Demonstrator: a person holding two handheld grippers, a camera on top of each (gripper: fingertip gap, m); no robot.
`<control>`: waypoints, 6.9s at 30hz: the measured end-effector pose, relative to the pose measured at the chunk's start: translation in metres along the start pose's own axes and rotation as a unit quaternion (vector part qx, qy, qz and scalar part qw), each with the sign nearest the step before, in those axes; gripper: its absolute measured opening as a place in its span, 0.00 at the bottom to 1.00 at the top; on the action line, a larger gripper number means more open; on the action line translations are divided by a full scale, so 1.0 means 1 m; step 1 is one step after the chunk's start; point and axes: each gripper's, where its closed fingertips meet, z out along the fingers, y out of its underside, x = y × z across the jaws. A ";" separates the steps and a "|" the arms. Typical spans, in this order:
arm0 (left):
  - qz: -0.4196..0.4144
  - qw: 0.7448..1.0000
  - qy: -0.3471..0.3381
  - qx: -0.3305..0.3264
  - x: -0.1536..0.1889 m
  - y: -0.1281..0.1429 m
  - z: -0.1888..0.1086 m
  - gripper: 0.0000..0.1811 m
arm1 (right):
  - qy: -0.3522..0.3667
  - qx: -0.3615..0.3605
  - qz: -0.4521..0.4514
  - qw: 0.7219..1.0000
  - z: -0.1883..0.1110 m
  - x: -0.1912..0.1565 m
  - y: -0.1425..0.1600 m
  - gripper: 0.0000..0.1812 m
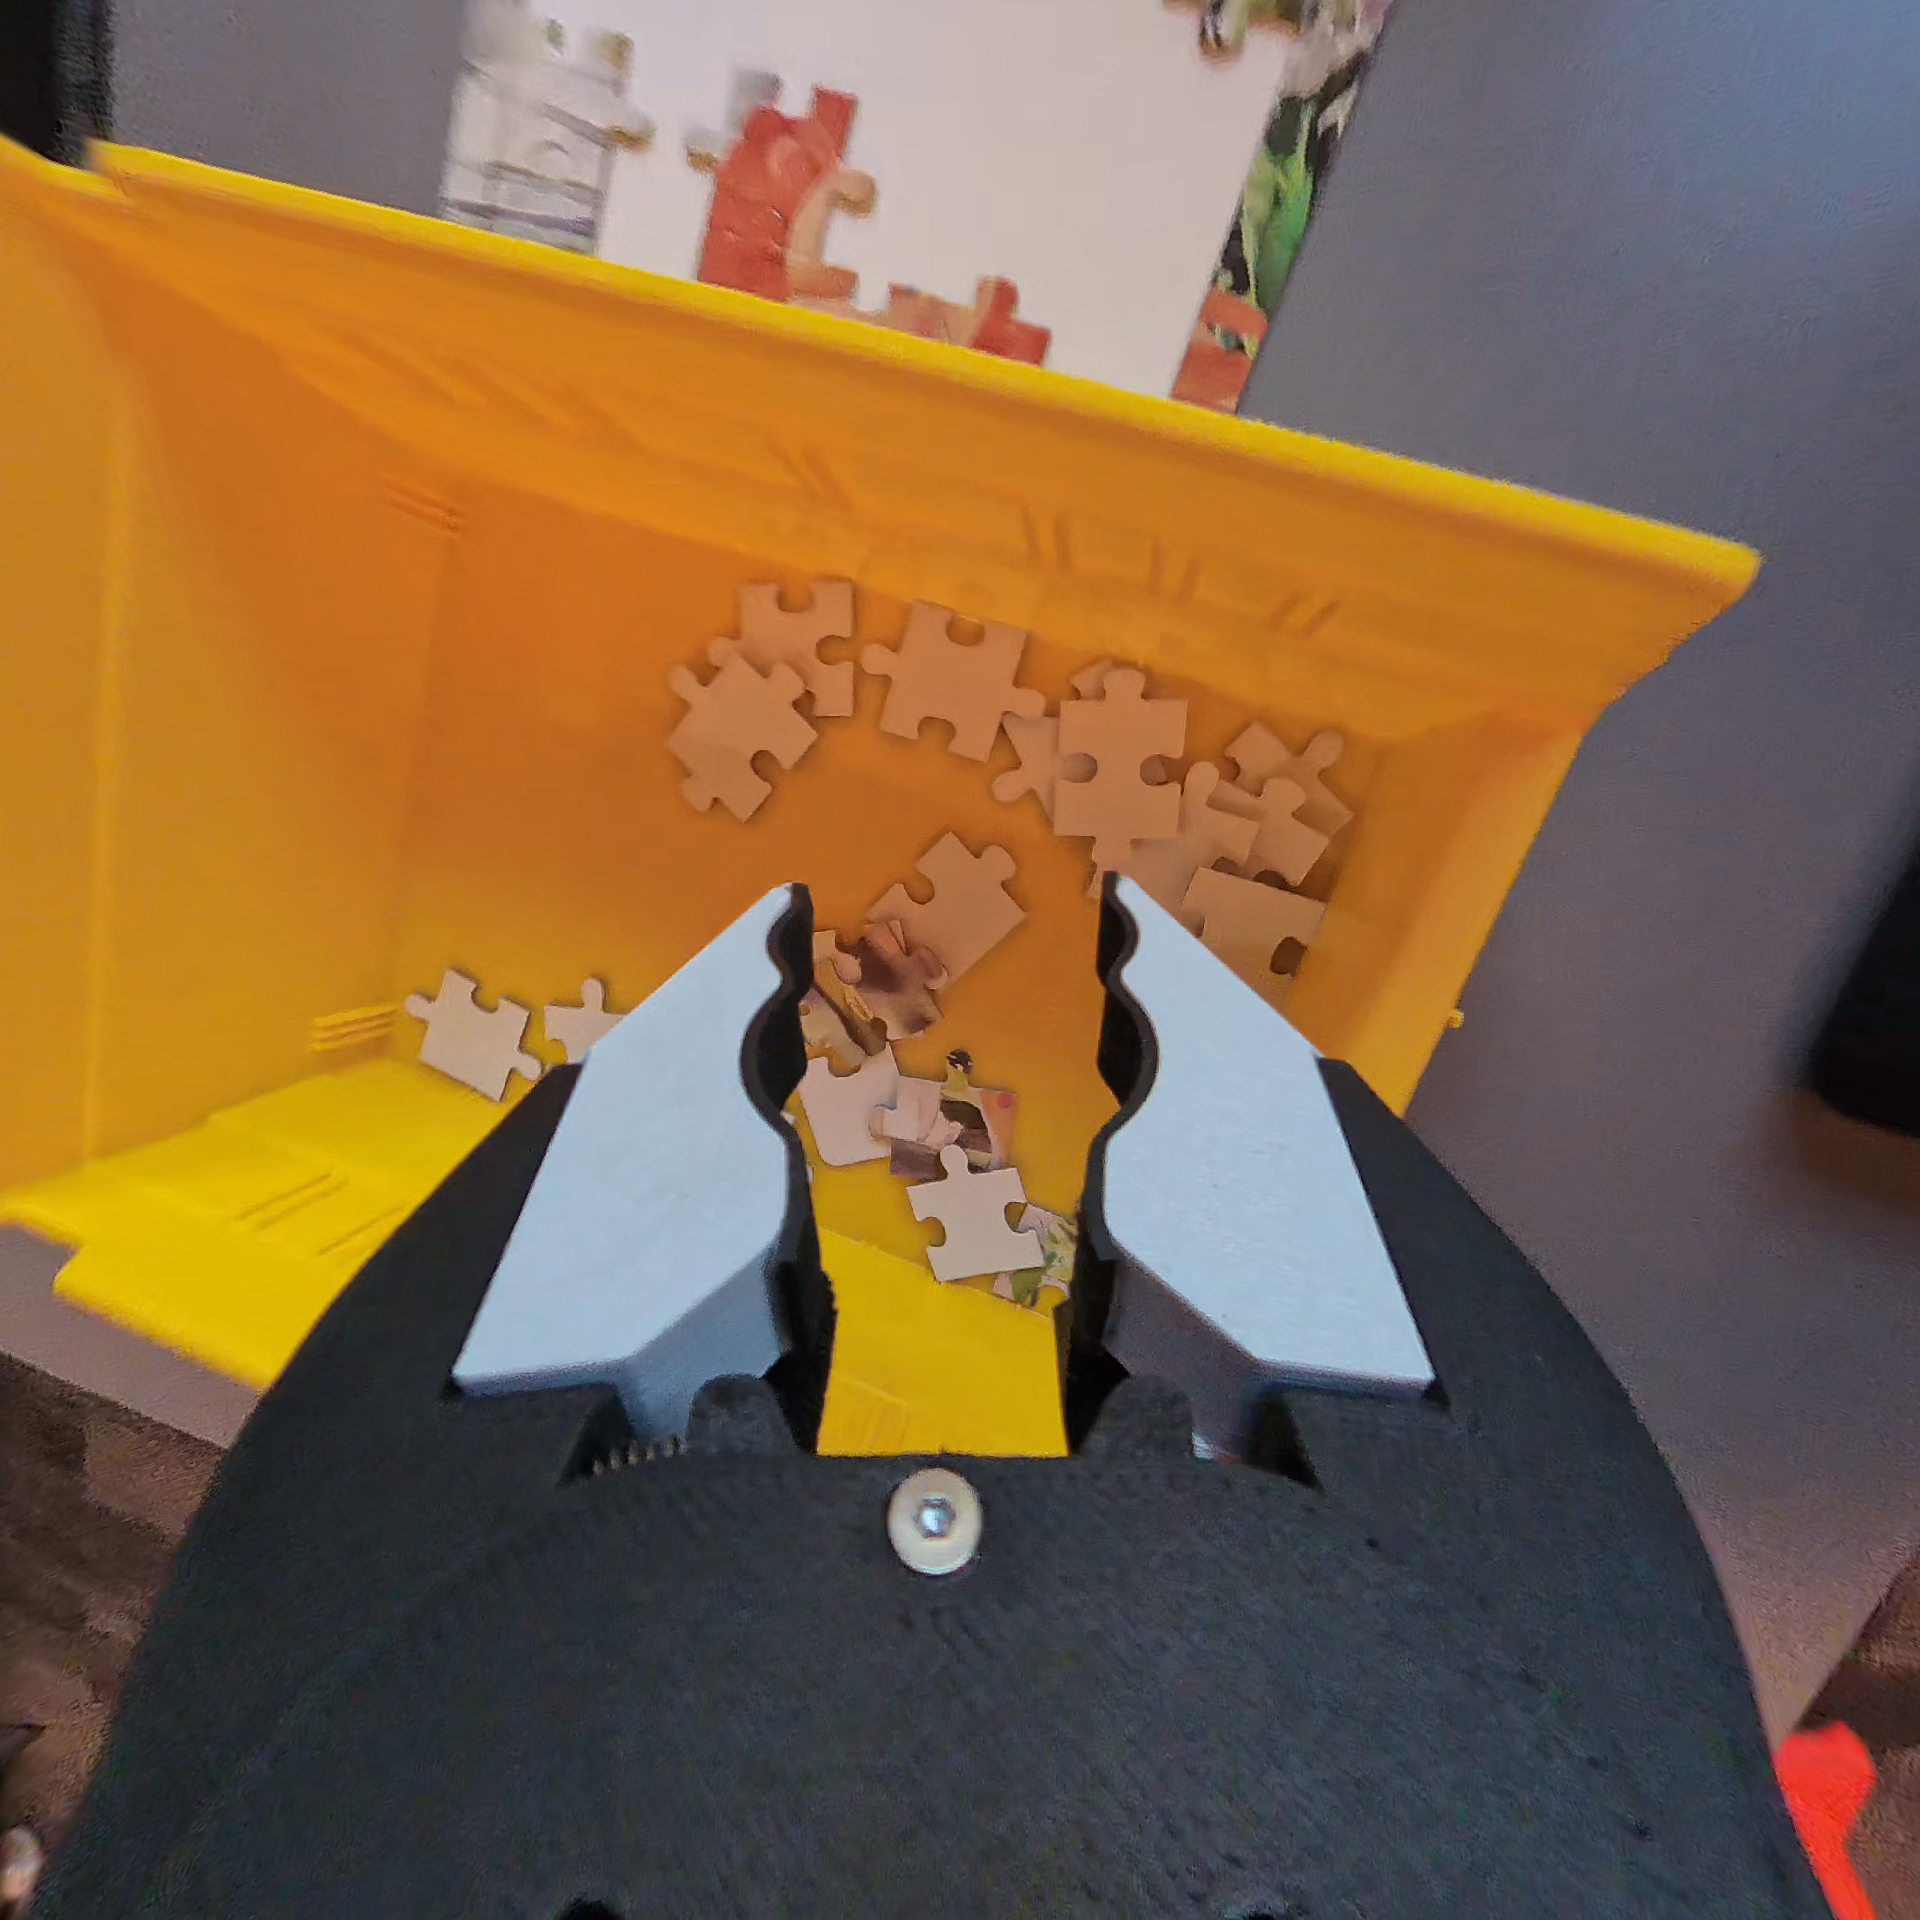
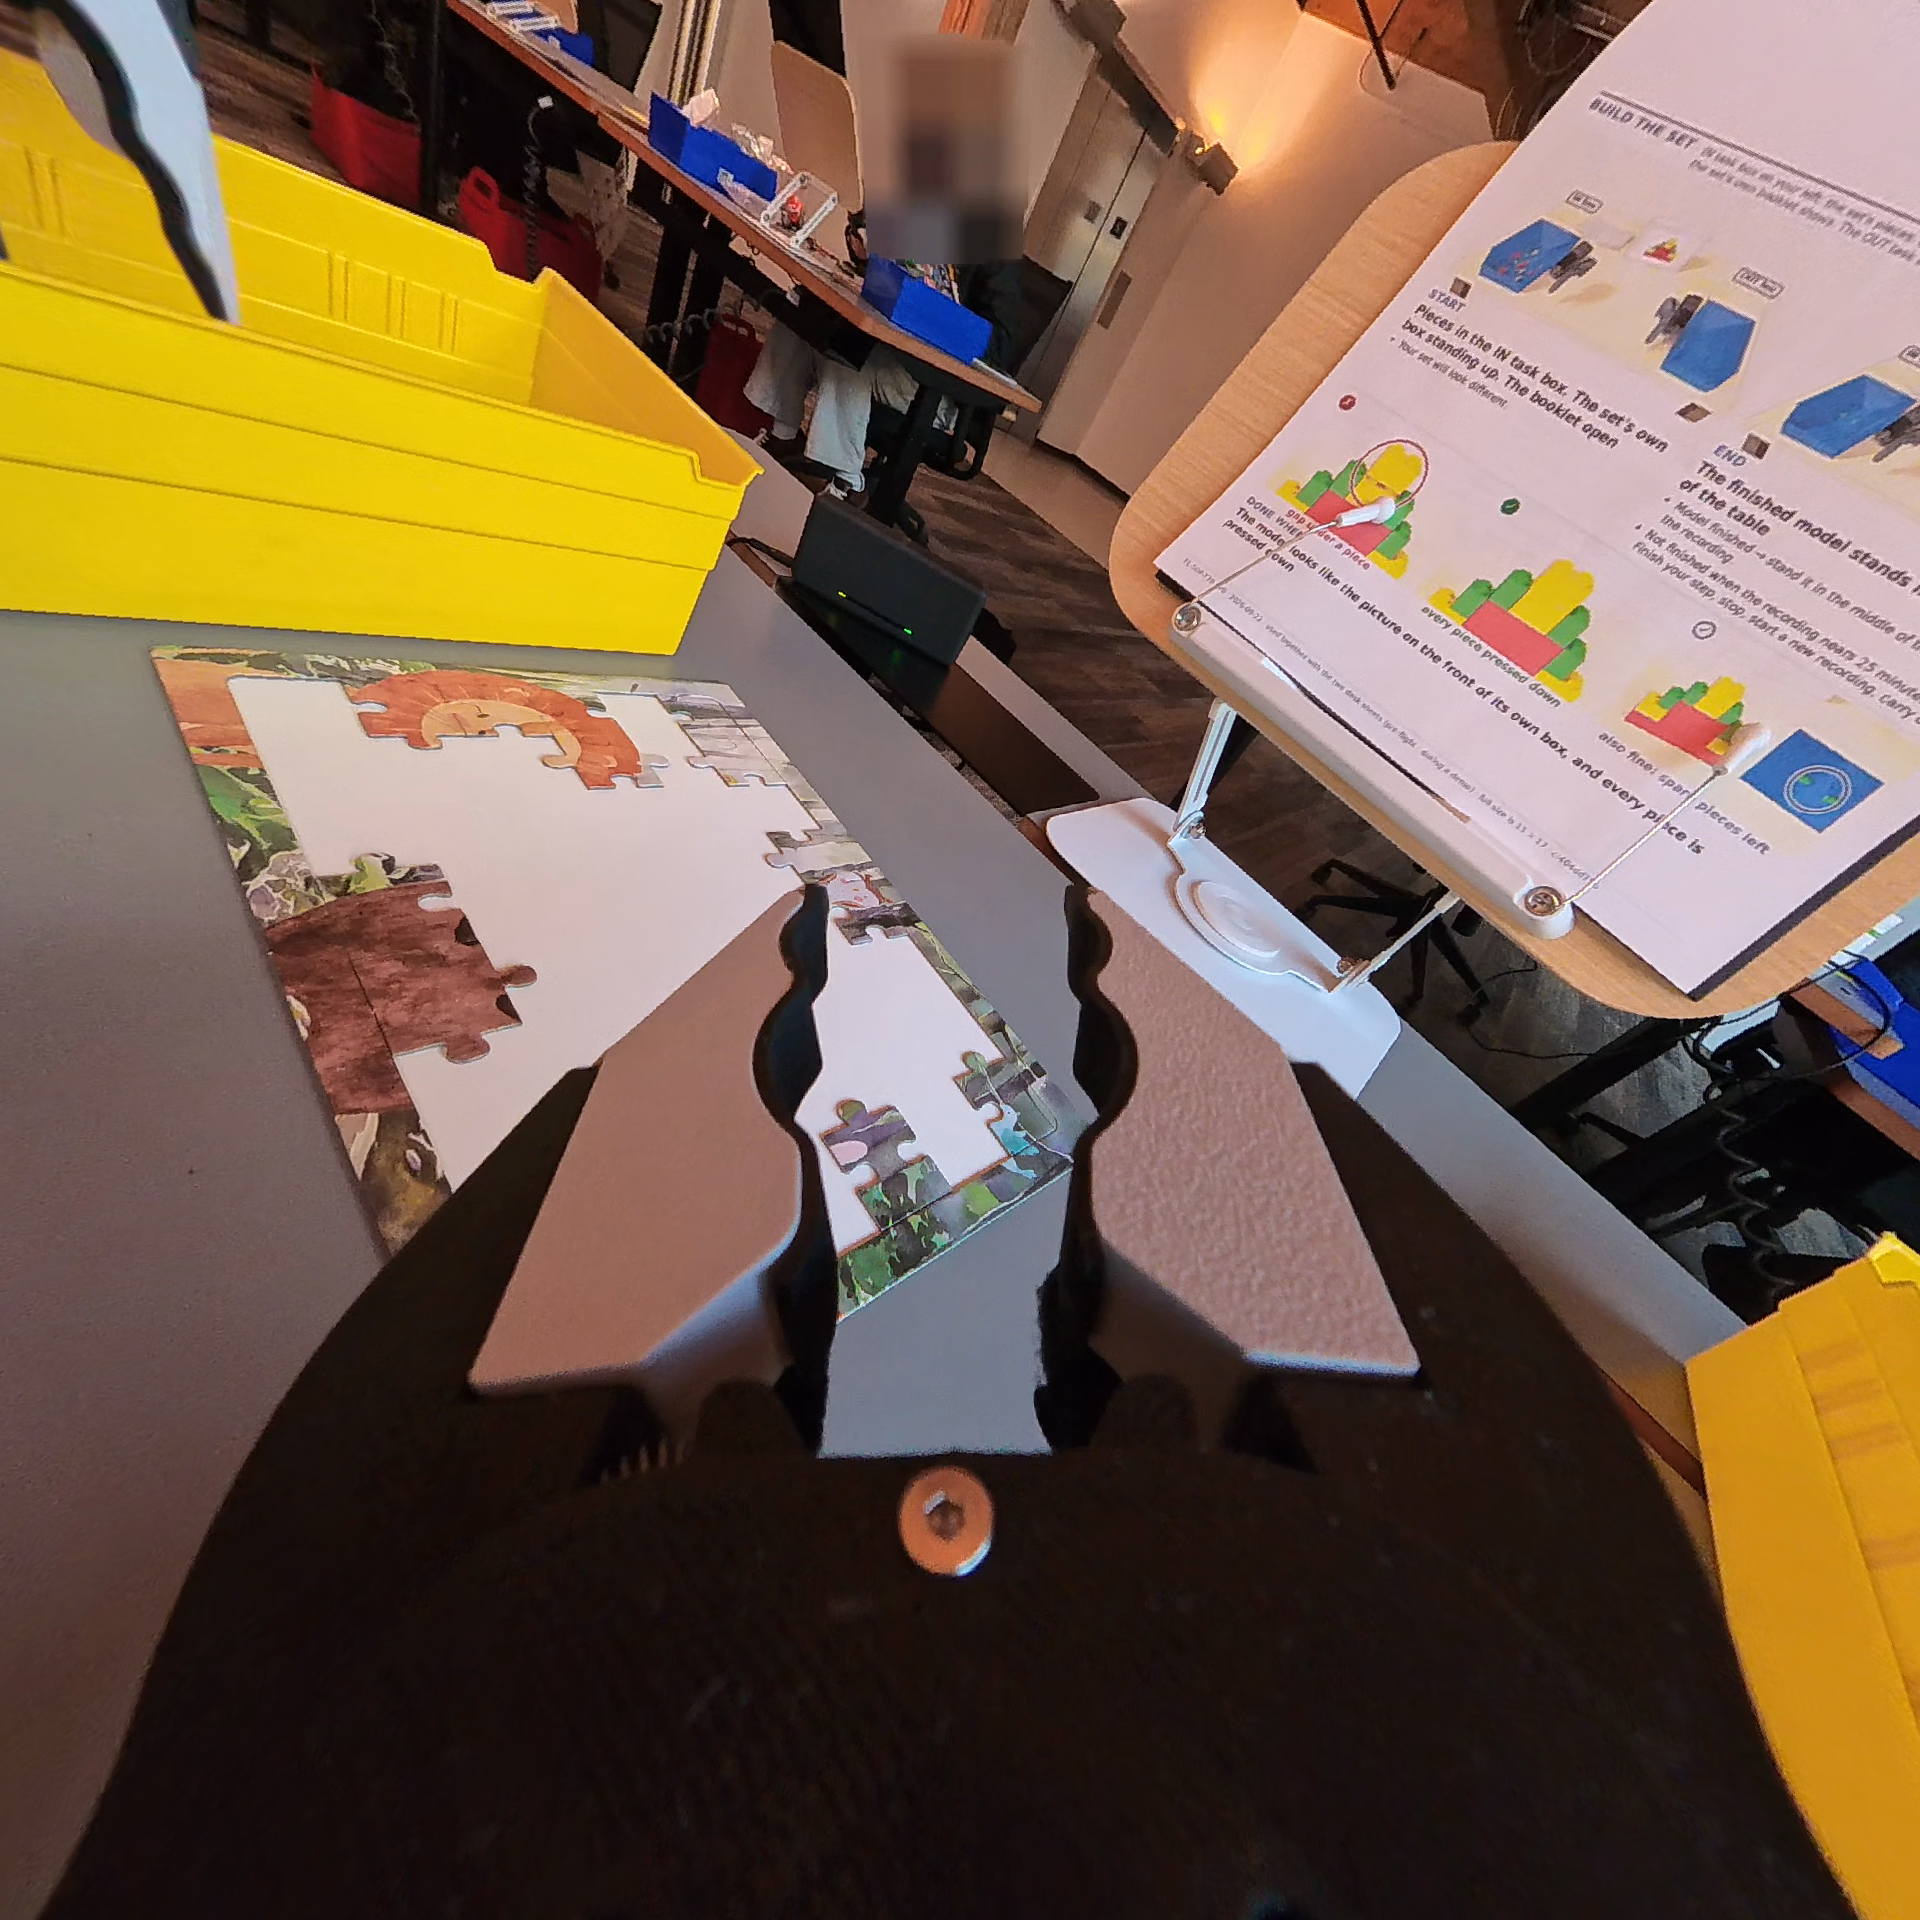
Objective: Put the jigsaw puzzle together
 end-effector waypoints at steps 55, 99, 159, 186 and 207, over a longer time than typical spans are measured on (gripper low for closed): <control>-0.088 0.976 0.066 0.187 -0.012 -0.070 -0.044 0.13 | -0.036 -0.002 -0.006 0.999 0.004 -0.016 -0.004 0.26; -0.225 0.815 0.240 0.477 0.142 -0.253 -0.044 0.04 | -0.084 0.003 0.126 0.989 -0.050 -0.116 -0.084 0.17; -0.378 0.770 0.375 0.352 0.145 -0.221 0.003 0.00 | -0.307 -0.027 -0.147 0.940 -0.043 -0.142 -0.051 0.26; -0.426 0.808 0.159 0.374 0.094 -0.194 0.029 0.14 | -0.266 -0.102 -0.077 0.956 0.014 -0.096 -0.018 0.17; -0.344 0.888 -0.108 0.285 0.056 -0.163 0.063 0.00 | -0.275 -0.200 -0.040 0.940 0.144 -0.064 0.029 0.17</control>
